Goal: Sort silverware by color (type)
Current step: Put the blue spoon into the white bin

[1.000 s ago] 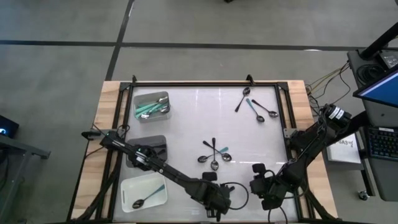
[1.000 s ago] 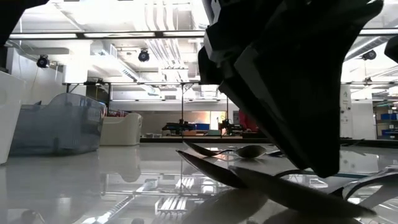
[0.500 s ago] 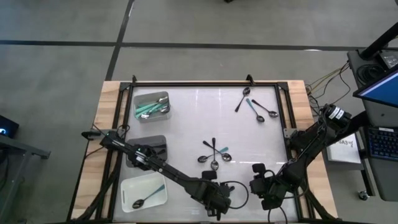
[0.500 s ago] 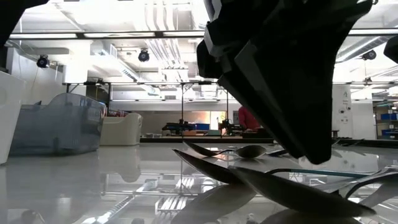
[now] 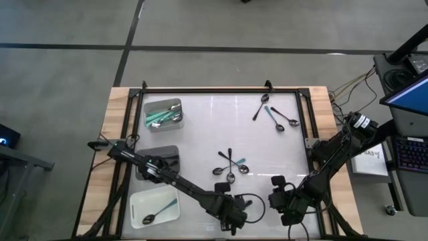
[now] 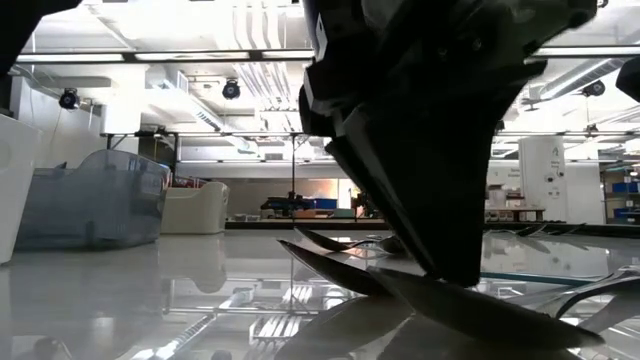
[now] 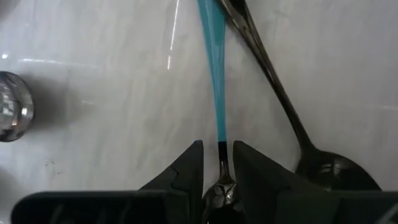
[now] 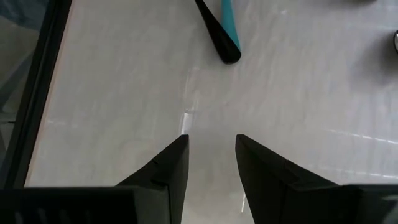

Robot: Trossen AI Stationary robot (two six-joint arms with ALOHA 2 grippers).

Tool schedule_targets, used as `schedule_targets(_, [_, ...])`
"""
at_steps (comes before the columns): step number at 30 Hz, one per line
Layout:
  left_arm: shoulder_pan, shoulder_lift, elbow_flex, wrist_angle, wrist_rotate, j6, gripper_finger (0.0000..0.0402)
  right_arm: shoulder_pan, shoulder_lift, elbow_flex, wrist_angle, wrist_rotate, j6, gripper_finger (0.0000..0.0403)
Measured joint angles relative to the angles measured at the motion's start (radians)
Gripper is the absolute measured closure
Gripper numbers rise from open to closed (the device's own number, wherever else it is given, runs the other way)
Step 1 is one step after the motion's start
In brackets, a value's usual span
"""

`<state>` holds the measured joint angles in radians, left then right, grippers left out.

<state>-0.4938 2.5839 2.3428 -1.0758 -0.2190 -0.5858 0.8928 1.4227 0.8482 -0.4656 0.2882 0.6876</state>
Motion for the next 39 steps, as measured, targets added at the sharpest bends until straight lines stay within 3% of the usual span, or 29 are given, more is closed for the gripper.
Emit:
schedule_targets(7, [0.005,0.016,0.002,0.000,0.010,-0.019,0.0334,0.000,0.000,0.000,0.000,0.000,0.000,0.0280])
schedule_targets(14, [0.018,0.016,0.002,-0.011,0.070,-0.056,0.0395,0.000,0.000,0.000,0.000,0.001,0.000,0.0280])
schedule_targets(21, [0.037,0.002,-0.001,-0.089,0.079,-0.078,0.0399,0.000,0.000,0.000,0.001,0.012,0.000,0.0280])
schedule_targets(26, [0.057,-0.035,-0.003,-0.231,-0.003,-0.092,0.0400,0.000,0.000,0.000,0.002,0.021,0.009,0.0280])
schedule_targets(33, [0.055,-0.120,0.006,-0.507,-0.089,-0.238,0.0401,0.000,0.000,-0.004,0.002,0.026,0.011,0.0280])
schedule_targets(39, [0.006,-0.223,-0.004,-0.498,-0.109,-0.311,0.0401,0.000,0.000,-0.018,0.006,0.026,0.011,0.0280])
